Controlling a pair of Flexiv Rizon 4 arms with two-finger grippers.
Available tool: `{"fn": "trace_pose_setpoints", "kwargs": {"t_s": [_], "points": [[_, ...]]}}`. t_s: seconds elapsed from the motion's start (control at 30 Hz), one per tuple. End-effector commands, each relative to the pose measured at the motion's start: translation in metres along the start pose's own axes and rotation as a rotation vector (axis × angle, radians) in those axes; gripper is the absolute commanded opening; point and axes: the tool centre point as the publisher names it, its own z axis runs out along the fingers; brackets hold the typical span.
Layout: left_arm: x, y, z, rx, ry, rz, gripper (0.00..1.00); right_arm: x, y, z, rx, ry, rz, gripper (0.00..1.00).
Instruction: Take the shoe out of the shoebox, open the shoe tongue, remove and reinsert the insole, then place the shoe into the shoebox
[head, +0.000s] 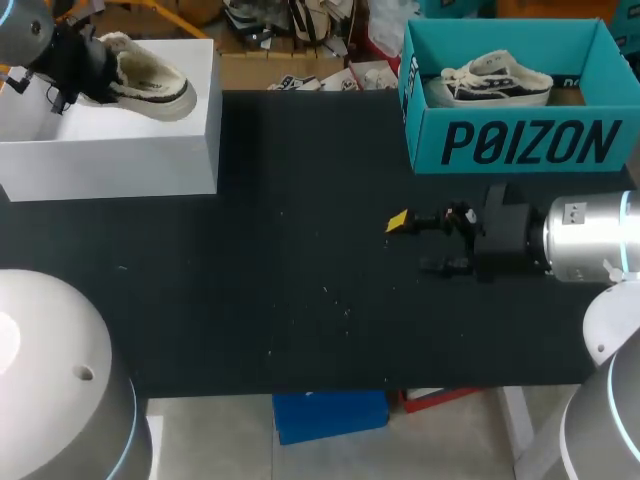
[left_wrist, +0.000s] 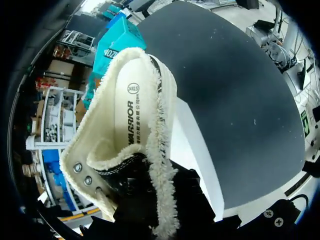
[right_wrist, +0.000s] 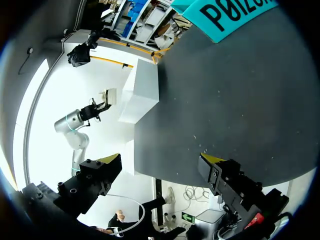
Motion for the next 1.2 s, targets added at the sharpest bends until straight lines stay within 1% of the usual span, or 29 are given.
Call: {"fn": "trace_pose_setpoints", "kwargs": {"t_s": [0.03,0.2,0.37,0.5,0.67,0.73,0.8,0.9,0.93,0.97,1.0,1.03,1.1,1.2], "points": [[-0.027,0.013,0.007,-0.059,0.092,-0.111,0.00,0.000,0.000,-0.001,0.001,0.000,0.000,1.00],[-0.034,0.026,0.013,-0.106,0.146,-0.213,0.00,0.000,0.000,-0.001,0.001,0.000,0.000,1.00],[-0.034,0.032,0.018,-0.112,0.152,-0.227,0.00,0.000,0.000,-0.001,0.001,0.000,0.000,1.00],[-0.027,0.035,0.028,-0.130,0.155,-0.222,0.00,0.000,0.000,-0.001,0.001,0.000,0.000,1.00],[-0.020,0.040,0.039,-0.134,0.181,-0.246,0.00,0.000,0.000,-0.001,0.001,0.000,0.000,1.00],[-0.017,0.043,0.044,-0.144,0.174,-0.252,0.00,0.000,0.000,-0.001,0.001,0.000,0.000,1.00],[-0.015,0.045,0.049,-0.139,0.194,-0.268,0.00,0.000,0.000,-0.001,0.001,0.000,0.000,1.00],[-0.010,0.048,0.057,-0.148,0.186,-0.278,0.00,0.000,0.000,-0.001,0.001,0.000,0.000,1.00],[-0.007,0.049,0.061,-0.147,0.189,-0.281,0.00,0.000,0.000,-0.001,0.001,0.000,0.000,1.00],[-0.004,0.050,0.065,-0.166,0.166,-0.279,0.00,0.000,0.000,-0.001,0.001,0.000,0.000,1.00],[-0.001,0.050,0.070,-0.168,0.166,-0.278,0.00,0.000,0.000,-0.001,0.001,0.000,0.000,1.00],[0.001,0.051,0.073,-0.160,0.192,-0.287,0.00,0.000,0.000,-0.001,0.001,0.000,0.000,1.00],[0.005,0.054,0.082,-0.184,0.169,-0.282,0.00,0.000,0.000,-0.001,0.001,0.000,0.000,1.00],[0.008,0.058,0.092,-0.183,0.183,-0.298,0.00,0.000,0.000,-0.001,0.001,0.000,0.000,1.00]]}}
